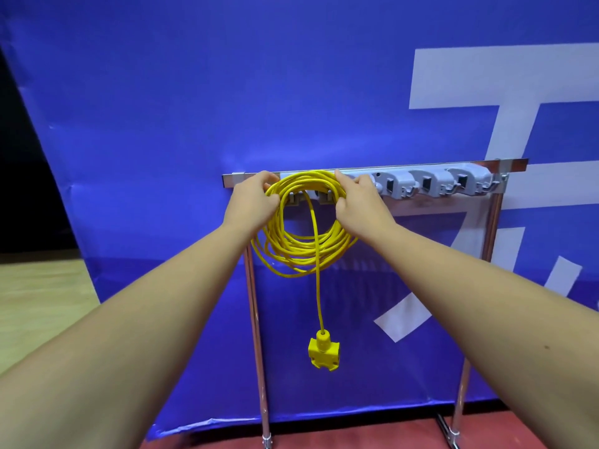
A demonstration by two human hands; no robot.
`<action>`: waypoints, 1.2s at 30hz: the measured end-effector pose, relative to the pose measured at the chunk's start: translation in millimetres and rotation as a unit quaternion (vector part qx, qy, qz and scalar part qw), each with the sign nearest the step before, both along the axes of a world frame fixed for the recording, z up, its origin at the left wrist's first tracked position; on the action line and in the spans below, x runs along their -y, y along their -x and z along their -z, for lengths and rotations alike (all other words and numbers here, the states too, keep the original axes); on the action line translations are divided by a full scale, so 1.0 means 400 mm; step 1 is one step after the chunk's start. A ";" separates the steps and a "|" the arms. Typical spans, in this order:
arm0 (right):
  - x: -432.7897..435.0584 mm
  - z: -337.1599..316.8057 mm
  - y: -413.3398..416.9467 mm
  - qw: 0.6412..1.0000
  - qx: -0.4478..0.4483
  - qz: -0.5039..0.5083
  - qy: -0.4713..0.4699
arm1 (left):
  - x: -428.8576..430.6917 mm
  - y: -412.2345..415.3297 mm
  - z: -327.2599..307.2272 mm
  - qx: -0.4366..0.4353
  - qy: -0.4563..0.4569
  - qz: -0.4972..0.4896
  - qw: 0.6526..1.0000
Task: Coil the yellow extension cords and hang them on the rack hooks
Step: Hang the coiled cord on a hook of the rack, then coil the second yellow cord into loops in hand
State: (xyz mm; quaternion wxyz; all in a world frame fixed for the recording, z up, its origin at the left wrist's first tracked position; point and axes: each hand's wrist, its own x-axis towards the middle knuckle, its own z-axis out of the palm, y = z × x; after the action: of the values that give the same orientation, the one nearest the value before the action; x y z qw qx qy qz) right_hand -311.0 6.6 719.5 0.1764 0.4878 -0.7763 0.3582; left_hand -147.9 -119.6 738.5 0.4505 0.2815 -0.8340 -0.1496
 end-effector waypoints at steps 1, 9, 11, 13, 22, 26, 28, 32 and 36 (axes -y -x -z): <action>-0.004 0.004 0.000 1.000 0.000 -0.003 0.000 | -0.001 0.000 0.004 0.004 0.001 0.002 1.000; -0.063 0.027 -0.023 0.999 0.020 -0.031 0.013 | -0.033 -0.029 0.023 -0.028 -0.011 -0.041 0.999; -0.104 0.047 -0.044 0.999 0.039 -0.028 0.027 | -0.060 -0.051 0.041 -0.031 -0.025 -0.040 0.998; -0.156 0.093 -0.067 0.998 0.062 -0.015 0.019 | -0.097 -0.076 0.075 -0.022 -0.043 -0.035 0.998; -0.442 0.461 -0.191 0.973 0.174 0.048 -0.140 | -0.338 -0.220 0.423 0.153 -0.161 0.012 0.975; -0.540 0.668 -0.258 0.952 0.225 0.065 -0.196 | -0.451 -0.288 0.661 0.239 -0.227 0.032 0.943; -0.577 0.783 -0.291 0.942 0.243 0.068 -0.223 | -0.493 -0.319 0.785 0.271 -0.264 0.031 0.925; -0.628 1.027 -0.345 0.909 0.288 0.058 -0.296 | -0.549 -0.372 1.033 0.329 -0.323 0.034 0.887; -0.653 1.251 -0.398 0.872 0.330 0.041 -0.359 | -0.563 -0.413 1.260 0.391 -0.364 0.041 0.844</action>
State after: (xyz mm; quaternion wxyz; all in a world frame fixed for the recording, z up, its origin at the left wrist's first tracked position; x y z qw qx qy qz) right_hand -151.9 267.7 219.0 -0.2633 0.3382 -0.8839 0.1872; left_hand 17.1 105.6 234.6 -0.0549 0.4261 -0.8373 -0.3383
